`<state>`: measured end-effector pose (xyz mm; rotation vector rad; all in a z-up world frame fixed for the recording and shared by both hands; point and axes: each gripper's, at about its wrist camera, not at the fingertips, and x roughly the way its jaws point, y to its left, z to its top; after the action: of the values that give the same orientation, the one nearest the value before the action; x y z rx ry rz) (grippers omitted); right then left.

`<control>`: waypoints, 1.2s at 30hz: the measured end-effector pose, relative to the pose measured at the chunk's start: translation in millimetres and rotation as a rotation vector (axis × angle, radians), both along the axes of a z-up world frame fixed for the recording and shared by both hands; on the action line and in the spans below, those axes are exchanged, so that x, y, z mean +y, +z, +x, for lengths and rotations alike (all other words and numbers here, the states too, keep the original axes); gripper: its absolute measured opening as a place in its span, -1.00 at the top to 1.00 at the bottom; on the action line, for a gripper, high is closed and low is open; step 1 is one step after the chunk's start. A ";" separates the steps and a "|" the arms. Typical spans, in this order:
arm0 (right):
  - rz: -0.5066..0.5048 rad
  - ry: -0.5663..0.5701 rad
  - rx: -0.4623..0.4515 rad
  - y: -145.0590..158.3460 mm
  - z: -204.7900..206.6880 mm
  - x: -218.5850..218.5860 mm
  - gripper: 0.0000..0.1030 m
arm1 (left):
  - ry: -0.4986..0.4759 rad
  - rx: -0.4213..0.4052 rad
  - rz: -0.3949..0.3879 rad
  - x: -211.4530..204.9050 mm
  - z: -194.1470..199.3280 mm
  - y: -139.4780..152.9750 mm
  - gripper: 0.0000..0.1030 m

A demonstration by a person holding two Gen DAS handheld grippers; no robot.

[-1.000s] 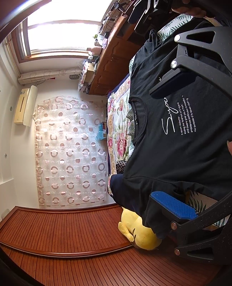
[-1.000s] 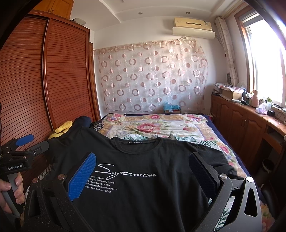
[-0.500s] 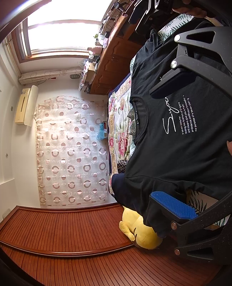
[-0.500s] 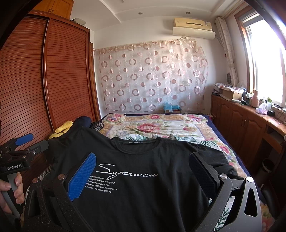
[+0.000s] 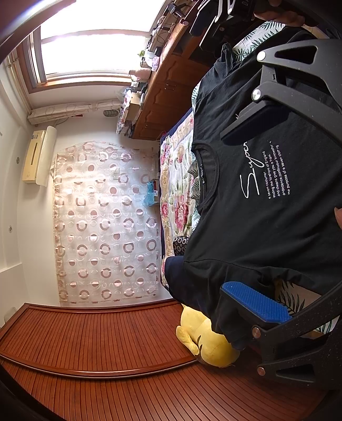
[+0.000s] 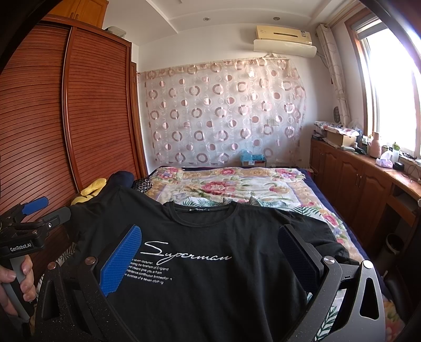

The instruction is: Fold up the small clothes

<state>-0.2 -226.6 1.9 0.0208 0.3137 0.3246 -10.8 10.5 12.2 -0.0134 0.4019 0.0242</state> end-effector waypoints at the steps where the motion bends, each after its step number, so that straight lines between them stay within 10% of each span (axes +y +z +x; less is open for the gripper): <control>1: 0.000 0.000 0.000 0.0 0.1 0.1 -1.00 | 0.001 -0.002 0.000 1.2 -0.7 1.3 -1.00; 36: -0.025 0.120 0.062 -6.9 26.3 5.3 -1.00 | 0.065 0.087 0.002 44.4 21.7 -16.2 -1.00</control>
<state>26.1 -221.3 -5.0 -0.0125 0.3810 0.4397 10.9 54.9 -4.0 -0.0235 0.4889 0.0893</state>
